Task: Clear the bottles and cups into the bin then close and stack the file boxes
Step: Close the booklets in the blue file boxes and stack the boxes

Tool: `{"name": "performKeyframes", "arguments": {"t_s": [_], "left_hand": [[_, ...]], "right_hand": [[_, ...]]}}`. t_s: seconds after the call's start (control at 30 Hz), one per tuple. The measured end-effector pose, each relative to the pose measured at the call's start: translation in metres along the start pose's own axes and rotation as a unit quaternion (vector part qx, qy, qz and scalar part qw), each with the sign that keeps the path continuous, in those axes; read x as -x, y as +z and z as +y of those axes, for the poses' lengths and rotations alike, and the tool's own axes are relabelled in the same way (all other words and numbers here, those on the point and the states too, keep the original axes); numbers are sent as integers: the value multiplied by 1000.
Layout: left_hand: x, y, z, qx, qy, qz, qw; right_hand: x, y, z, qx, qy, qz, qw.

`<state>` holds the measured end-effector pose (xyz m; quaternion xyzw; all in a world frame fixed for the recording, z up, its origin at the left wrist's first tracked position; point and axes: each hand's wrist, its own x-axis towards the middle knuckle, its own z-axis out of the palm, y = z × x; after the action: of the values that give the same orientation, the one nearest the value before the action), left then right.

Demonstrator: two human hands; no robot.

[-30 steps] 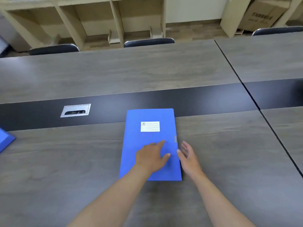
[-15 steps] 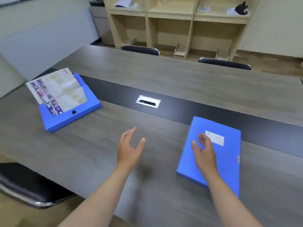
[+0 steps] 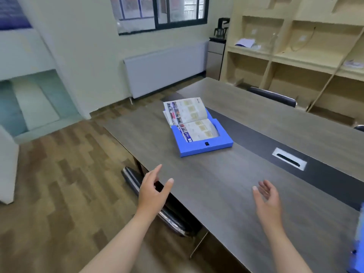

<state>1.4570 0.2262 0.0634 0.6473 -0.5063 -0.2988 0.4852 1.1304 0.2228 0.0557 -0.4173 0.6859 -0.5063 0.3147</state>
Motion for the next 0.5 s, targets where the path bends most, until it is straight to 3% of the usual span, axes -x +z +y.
{"name": "performKeyframes", "arguments": {"t_s": [0.2, 0.5], "left_hand": [[-56, -98, -29, 19, -19, 54, 998], [-185, -118, -63, -5, -9, 29, 1000]], "right_hand": [[16, 122, -52, 0, -22, -74, 997], [-65, 246, -60, 77, -21, -105, 991]]}}
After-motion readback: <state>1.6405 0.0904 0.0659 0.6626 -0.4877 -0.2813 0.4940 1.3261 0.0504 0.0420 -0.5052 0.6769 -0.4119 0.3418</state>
